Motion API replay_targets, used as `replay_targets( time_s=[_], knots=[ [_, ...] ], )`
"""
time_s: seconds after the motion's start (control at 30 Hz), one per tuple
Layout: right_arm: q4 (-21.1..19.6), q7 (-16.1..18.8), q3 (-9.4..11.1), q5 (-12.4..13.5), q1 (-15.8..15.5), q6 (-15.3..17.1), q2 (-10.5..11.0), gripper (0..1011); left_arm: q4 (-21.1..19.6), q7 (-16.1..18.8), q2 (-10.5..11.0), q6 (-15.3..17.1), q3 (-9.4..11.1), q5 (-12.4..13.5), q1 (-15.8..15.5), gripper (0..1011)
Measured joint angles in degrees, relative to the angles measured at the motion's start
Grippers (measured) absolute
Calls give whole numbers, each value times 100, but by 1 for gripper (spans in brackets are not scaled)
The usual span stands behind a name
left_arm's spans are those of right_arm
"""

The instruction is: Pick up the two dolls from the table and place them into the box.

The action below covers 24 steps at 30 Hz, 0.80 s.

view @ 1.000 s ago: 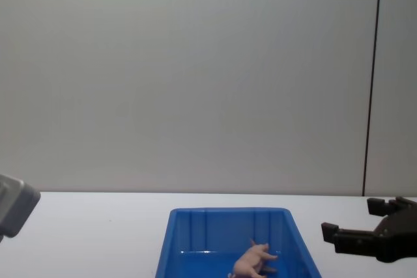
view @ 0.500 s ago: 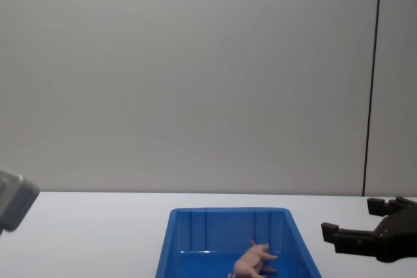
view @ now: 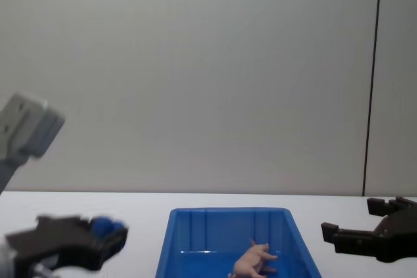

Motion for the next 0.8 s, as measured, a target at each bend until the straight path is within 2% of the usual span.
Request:
replay_targets(
  time_s=[0.17, 0.37, 0.4, 0.43, 0.5, 0.6, 0.63, 0.77, 0.8],
  knots=[
    [0, 0, 0, 0, 0, 0, 0, 1001, -24, -158, -151, -50, 14, 194, -255, 314],
    [0, 0, 0, 0, 0, 0, 0, 1001, 87, -437, -431, -143, 98, 423, -606, 300],
    [0, 0, 0, 0, 0, 0, 0, 1001, 147, -526, -518, -177, 127, 479, -712, 359],
    [0, 0, 0, 0, 0, 0, 0, 1001, 147, -526, -518, -177, 127, 479, -712, 359],
    [0, 0, 0, 0, 0, 0, 0, 1001, 251, -646, -648, -220, 175, 554, -868, 458],
    [0, 0, 0, 0, 0, 0, 0, 1001, 397, -800, -812, -279, 234, 647, -1061, 517],
    [0, 0, 0, 0, 0, 0, 0, 1001, 477, -871, -879, -308, 263, 688, -1139, 566],
    [0, 0, 0, 0, 0, 0, 0, 1001, 604, -988, -1020, -361, 317, 758, -1294, 710],
    [0, 0, 0, 0, 0, 0, 0, 1001, 620, -1002, -1044, -370, 327, 767, -1320, 720]
  ],
)
